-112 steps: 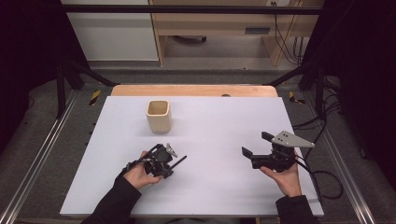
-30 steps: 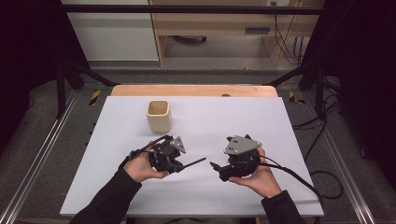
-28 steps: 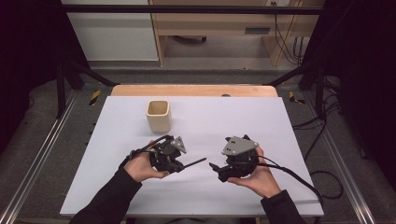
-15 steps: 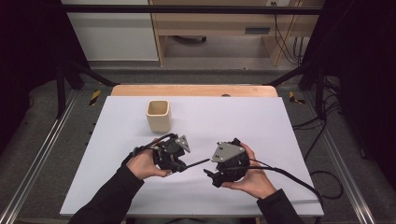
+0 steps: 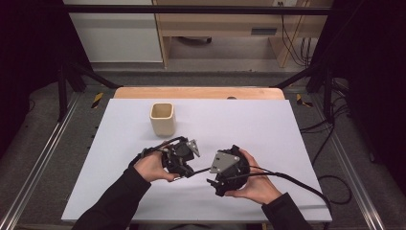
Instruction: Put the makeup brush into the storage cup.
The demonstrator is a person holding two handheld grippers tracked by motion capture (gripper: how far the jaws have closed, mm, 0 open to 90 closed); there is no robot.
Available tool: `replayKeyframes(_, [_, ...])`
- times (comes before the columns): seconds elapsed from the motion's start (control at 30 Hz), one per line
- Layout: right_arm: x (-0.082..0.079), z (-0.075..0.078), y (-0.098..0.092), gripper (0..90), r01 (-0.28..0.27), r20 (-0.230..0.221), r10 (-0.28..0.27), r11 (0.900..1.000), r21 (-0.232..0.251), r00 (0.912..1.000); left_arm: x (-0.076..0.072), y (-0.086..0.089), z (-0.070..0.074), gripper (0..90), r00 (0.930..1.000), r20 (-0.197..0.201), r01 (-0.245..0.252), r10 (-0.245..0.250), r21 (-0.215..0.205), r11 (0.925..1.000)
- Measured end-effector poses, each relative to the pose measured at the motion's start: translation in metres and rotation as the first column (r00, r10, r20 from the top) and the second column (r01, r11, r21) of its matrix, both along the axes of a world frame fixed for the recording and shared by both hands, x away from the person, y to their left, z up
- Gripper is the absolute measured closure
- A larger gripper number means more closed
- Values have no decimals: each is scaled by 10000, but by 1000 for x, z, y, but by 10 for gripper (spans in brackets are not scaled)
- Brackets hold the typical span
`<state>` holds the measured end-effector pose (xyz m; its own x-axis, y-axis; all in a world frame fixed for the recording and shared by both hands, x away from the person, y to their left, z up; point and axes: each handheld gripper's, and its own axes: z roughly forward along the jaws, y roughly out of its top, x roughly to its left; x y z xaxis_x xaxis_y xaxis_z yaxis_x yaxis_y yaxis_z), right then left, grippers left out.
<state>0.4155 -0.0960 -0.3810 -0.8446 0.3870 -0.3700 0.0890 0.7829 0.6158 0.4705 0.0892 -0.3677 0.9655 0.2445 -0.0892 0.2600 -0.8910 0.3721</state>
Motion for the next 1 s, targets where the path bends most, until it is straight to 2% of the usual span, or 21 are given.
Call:
replayKeyframes(0.2, [-1, -4, 5, 154, -304, 92, 310, 9975, -634, 9995, -1, -3, 2, 839, 10000, 22, 72, -72, 30, 10000])
replayKeyframes(0.5, [-4, -2, 12, 179, -856, 192, 880, 9912, -1013, 9959, -3, -8, 5, 839, 9999, -43, 165, -165, 64, 9998])
replayKeyframes(0.57, [-4, -3, 13, 196, -904, 241, 936, 9897, -1109, 9953, -3, -9, 5, 839, 9998, -38, 215, -214, 105, 9997])
replayKeyframes(0.63, [-5, -4, 14, 222, -914, 276, 954, 9884, -1216, 9951, -2, -10, 7, 839, 9991, -46, 434, -432, 402, 9983])
replayKeyframes(1.0, [-8, -9, 20, 344, -1419, 443, 1517, 9745, -1739, 9874, -3, -15, 8, 839, 9992, -125, 377, -372, 443, 9983])
